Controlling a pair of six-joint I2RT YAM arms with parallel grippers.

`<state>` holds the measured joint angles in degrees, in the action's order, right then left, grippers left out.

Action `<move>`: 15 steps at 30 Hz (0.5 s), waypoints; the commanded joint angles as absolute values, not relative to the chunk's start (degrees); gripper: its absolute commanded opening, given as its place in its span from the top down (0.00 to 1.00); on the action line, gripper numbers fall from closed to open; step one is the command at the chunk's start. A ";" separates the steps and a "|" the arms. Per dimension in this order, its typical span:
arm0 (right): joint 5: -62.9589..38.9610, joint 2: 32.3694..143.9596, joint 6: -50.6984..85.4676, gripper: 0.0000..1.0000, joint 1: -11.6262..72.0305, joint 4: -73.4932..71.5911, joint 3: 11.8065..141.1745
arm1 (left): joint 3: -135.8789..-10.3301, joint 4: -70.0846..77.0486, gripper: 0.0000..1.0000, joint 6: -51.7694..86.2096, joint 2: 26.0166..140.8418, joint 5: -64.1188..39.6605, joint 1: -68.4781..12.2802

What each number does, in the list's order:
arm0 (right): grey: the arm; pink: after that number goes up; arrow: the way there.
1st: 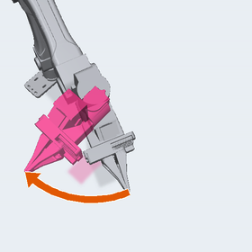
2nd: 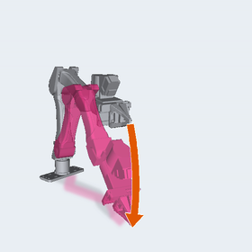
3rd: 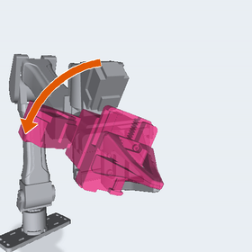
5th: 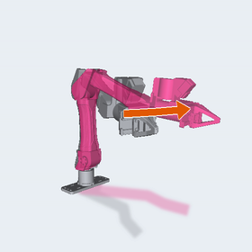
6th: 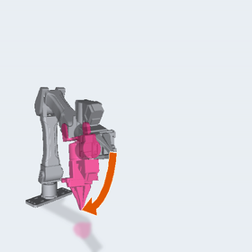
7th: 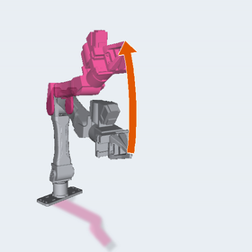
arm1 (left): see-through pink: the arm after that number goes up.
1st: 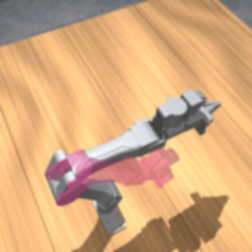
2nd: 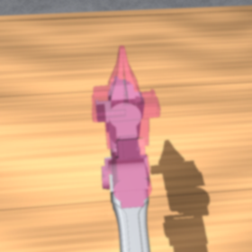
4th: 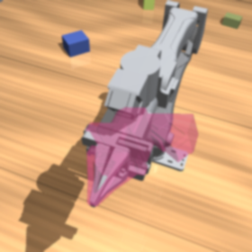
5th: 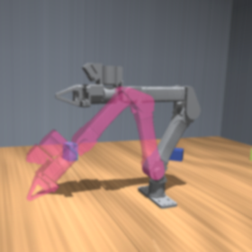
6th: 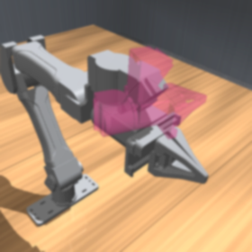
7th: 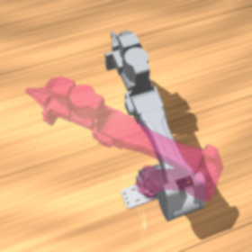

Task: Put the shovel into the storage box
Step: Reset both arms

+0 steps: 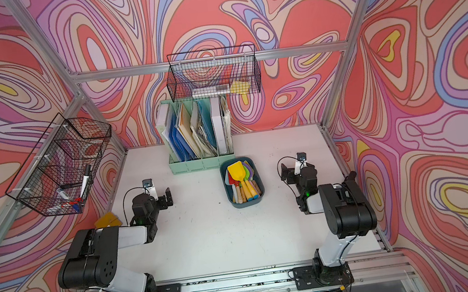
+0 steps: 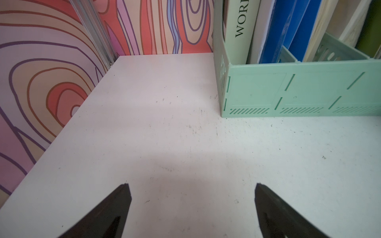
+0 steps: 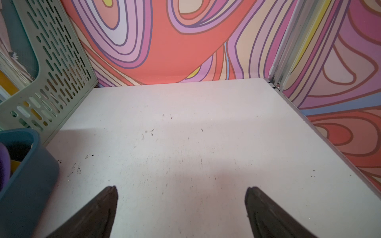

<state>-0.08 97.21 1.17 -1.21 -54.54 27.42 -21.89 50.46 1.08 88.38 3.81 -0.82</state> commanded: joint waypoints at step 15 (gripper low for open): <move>-0.88 97.12 1.49 0.02 -1.52 -53.97 27.11 | -21.89 49.99 0.01 1.37 88.18 2.95 -0.79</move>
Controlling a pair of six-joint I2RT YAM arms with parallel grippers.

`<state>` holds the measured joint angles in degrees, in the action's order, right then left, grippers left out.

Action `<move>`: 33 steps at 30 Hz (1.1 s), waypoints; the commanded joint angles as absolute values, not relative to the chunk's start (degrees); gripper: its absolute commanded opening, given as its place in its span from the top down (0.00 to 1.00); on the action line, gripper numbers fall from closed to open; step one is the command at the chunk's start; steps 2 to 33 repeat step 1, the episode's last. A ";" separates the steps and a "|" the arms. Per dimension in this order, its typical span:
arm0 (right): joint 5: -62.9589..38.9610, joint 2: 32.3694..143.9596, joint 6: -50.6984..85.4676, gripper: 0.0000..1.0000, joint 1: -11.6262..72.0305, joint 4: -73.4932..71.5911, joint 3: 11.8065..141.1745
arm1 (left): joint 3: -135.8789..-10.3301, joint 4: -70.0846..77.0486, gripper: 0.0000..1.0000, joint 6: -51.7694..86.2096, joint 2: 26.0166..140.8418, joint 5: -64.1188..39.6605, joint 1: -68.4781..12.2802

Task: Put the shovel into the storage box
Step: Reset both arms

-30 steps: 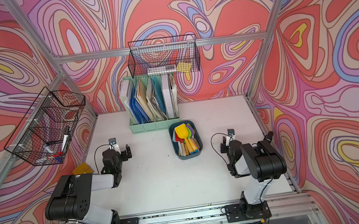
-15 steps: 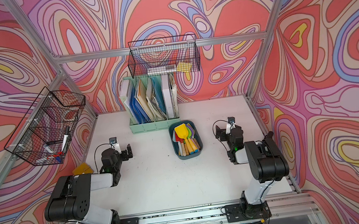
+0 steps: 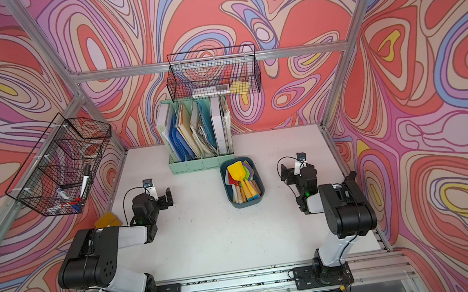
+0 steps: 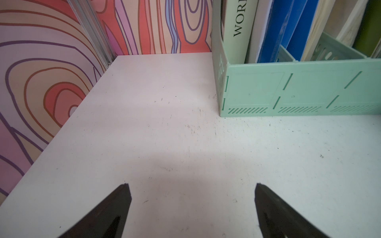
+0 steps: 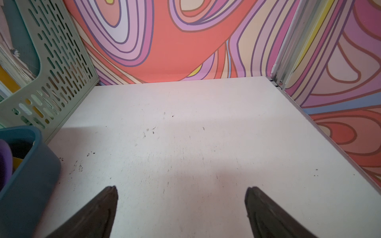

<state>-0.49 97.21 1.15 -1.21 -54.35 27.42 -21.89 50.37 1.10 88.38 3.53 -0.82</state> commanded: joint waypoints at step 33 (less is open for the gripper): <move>-0.86 97.12 1.55 0.02 -1.49 -54.01 27.14 | -21.80 50.09 0.01 1.33 88.14 2.94 -0.73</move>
